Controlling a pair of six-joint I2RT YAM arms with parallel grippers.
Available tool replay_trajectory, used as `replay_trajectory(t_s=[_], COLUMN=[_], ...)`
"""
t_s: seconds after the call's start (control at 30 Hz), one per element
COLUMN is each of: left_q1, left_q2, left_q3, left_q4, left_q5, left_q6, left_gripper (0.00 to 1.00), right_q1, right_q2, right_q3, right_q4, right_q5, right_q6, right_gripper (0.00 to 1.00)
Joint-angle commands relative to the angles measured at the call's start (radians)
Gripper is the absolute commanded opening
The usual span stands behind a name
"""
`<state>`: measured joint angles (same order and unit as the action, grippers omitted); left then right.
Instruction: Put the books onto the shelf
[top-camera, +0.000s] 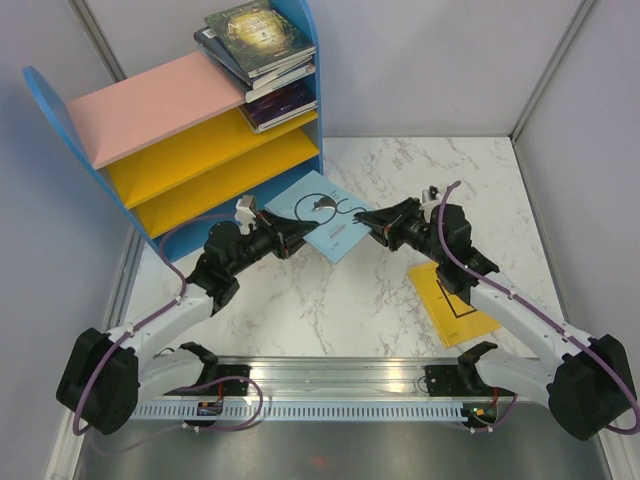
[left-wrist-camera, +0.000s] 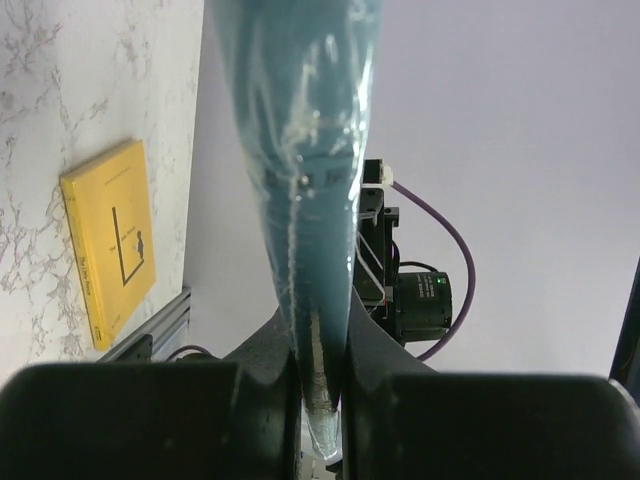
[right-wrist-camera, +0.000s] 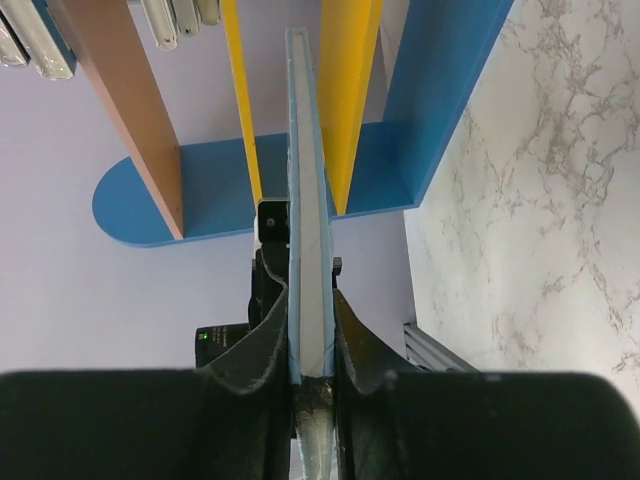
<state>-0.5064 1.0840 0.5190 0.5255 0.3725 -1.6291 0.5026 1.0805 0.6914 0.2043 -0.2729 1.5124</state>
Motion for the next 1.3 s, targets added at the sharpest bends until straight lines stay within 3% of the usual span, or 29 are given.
replay_trajectory(t_s=[0.0, 0.17, 0.2, 0.33, 0.5, 0.83, 1.27], left_q1=[-0.009, -0.003, -0.001, 0.023, 0.052, 0.063, 0.063], left_q2=[0.031, -0.036, -0.048, -0.113, -0.252, -0.481, -0.581], left_q3=[0.064, 0.203, 0.220, 0.279, 0.294, 0.302, 0.340], left_q4=[0.003, -0.385, -0.442, -0.686, -0.855, -1.096, -1.237], left_q5=[0.115, 0.076, 0.063, 0.020, -0.063, -0.156, -0.241], left_q6=[0.056, 0.244, 0.294, 0.396, 0.489, 0.571, 0.598], left_gripper=[0.11, 0.41, 0.55, 0.69, 0.83, 0.87, 0.87], right_q1=[0.017, 0.013, 0.013, 0.008, -0.018, -0.061, -0.072], right_q2=[0.009, 0.057, 0.071, 0.143, 0.251, 0.493, 0.916], right_q3=[0.003, 0.051, 0.063, 0.126, 0.210, 0.420, 0.776], right_q4=[0.162, 0.191, 0.195, 0.227, 0.276, 0.345, 0.339], right_q5=[0.017, 0.020, 0.017, -0.002, -0.034, -0.080, 0.037], right_q6=[0.031, 0.032, 0.029, 0.029, 0.043, 0.057, 0.094], right_gripper=[0.00, 0.00, 0.00, 0.00, 0.00, 0.00, 0.00])
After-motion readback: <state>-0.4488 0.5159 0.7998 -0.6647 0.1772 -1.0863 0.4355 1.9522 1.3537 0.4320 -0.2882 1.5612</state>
